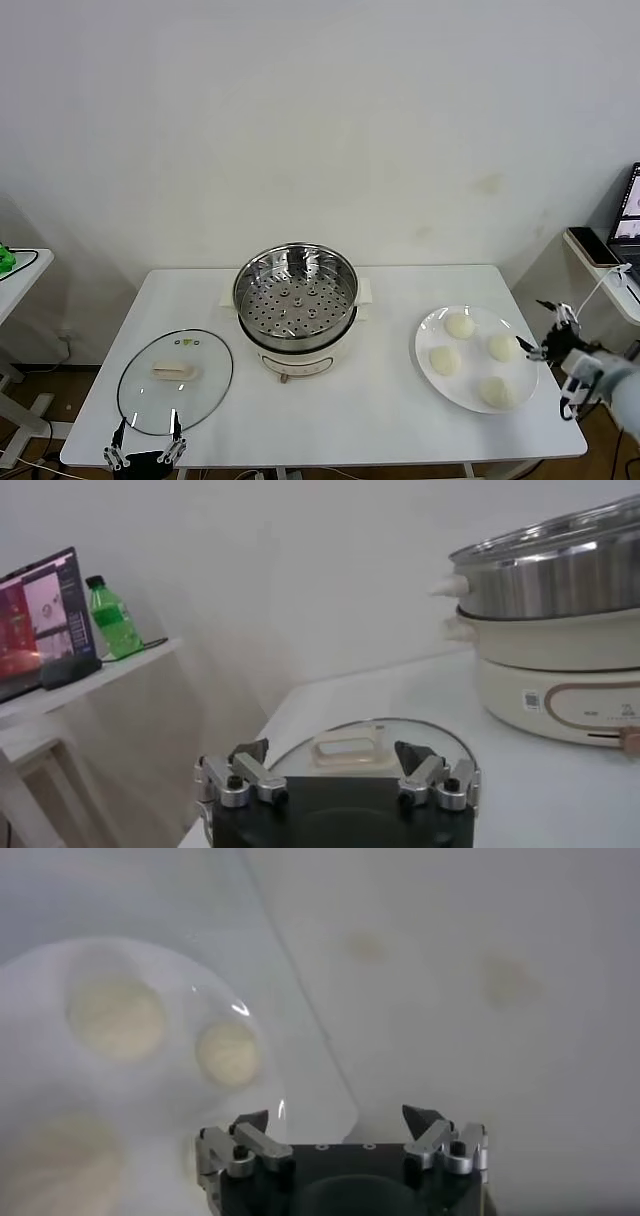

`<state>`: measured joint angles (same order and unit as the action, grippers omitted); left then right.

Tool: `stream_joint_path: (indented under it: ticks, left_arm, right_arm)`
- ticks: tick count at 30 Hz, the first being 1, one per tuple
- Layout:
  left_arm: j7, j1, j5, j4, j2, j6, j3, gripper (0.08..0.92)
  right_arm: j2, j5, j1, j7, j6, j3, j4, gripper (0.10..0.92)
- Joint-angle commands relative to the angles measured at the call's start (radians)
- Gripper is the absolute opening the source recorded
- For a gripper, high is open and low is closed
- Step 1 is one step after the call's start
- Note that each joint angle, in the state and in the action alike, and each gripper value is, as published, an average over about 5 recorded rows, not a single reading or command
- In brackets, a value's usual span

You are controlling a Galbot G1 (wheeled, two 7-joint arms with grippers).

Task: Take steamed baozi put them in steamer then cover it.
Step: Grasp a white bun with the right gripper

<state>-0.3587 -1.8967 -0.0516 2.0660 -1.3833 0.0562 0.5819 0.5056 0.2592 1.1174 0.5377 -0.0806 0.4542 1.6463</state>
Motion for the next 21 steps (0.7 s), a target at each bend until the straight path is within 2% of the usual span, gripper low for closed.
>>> stream_joint_path:
  ticks: [1,5,10,15,21]
  left_arm:
    - [-0.002,0.001,-0.022,0.001,-0.015,0.0,0.0,0.823]
    - [-0.003,0.008,-0.027,0.003,-0.023,0.0,0.001,0.823]
    - [-0.002,0.024,-0.028,-0.001,-0.028,0.0,0.001,0.823]
    - [-0.001,0.046,-0.027,-0.014,-0.029,-0.002,-0.003,0.823]
    - [0.0,0.071,-0.025,-0.023,-0.032,-0.004,-0.007,0.823]
  right_arm:
    - [-0.069,0.123,-0.572,0.254,0.155,-0.489,-0.246,0.823]
    - [-0.032,0.098,-0.757,0.331,0.177,-0.683,-0.333,0.823]
    - [0.013,-0.024,-0.915,0.418,0.114,-0.867,-0.373,0.823]
    - [0.085,-0.097,-1.032,0.435,0.083,-1.042,-0.442,0.823]
    - [0.186,-0.104,-1.091,0.46,0.065,-1.117,-0.555,0.823]
